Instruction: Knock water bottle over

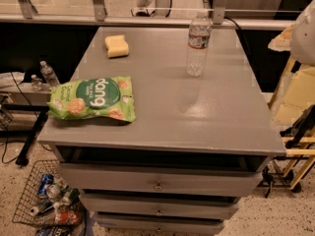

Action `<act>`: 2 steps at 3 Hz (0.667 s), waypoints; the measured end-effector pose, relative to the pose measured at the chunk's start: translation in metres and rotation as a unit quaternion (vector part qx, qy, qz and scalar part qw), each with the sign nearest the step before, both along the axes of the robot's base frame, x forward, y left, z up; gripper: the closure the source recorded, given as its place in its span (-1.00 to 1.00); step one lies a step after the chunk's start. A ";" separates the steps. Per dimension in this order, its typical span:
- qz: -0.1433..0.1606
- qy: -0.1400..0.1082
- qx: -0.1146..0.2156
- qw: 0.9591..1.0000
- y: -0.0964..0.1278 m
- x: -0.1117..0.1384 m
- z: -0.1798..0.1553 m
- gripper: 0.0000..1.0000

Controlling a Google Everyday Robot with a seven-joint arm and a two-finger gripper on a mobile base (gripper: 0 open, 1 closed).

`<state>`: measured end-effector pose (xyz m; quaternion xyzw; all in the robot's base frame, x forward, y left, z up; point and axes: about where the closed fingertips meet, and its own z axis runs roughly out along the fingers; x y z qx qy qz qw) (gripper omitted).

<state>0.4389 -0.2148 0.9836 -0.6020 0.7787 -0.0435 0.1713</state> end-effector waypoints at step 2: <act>-0.022 -0.031 0.038 0.999 -0.016 0.030 -0.004 -1.00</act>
Offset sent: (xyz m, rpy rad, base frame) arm 0.1279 -0.0724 -0.0122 0.3217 -0.2487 -0.1799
